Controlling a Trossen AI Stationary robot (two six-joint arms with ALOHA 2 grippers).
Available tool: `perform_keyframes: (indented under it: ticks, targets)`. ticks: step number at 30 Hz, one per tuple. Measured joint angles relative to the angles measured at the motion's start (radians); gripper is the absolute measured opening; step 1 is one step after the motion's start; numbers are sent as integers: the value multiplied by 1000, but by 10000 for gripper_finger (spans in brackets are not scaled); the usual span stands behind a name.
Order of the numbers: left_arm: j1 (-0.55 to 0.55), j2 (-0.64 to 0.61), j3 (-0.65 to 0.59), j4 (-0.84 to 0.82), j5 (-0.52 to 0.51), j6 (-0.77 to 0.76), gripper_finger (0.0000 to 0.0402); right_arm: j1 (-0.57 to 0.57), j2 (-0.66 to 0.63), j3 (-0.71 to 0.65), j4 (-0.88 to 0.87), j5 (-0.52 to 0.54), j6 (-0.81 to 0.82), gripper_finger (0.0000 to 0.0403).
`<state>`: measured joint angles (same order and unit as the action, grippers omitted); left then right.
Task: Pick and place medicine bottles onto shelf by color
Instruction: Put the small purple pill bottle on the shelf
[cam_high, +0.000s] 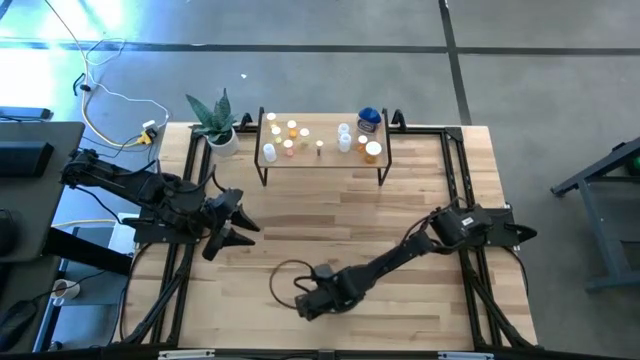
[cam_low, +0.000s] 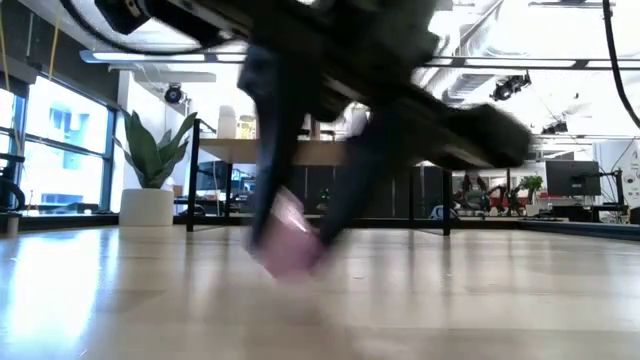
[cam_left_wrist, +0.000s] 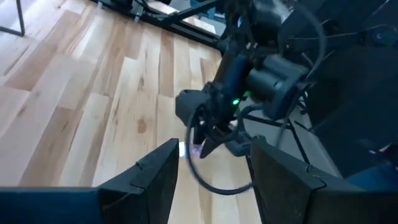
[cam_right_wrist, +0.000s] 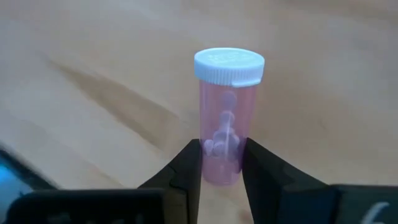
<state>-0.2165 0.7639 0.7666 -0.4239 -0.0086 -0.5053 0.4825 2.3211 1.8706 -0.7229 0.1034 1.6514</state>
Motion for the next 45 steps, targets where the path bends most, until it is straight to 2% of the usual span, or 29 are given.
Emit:
perform_keyframes:
  ticks: [13, 17, 20, 23, 28, 34, 40, 45]
  targets:
    - [1, -22, 1, -27, -3, -12, 188, -95, -4, 206, 8, 149, -358, 83]
    - [1, -61, 33, -96, -13, -16, 188, -110, -6, 263, 7, 165, -452, 83]
    - [1, -88, 64, -155, -62, -17, 188, -125, -6, 305, 7, 181, -527, 83]
    - [1, -112, 93, -166, -111, -14, 188, -143, -6, 350, 7, 178, -605, 83]
    - [22, -125, 140, -185, -116, 3, 188, -175, -8, 413, 6, 177, -727, 83]
    - [92, -124, 190, -265, -138, 86, 188, -210, -8, 486, 4, 175, -865, 83]
    - [204, -123, 217, -340, -160, 160, 188, -263, -24, 486, 13, 152, -917, 83]
    - [312, -101, 229, -375, -136, 229, 188, -313, -27, 486, 1, 118, -987, 83]
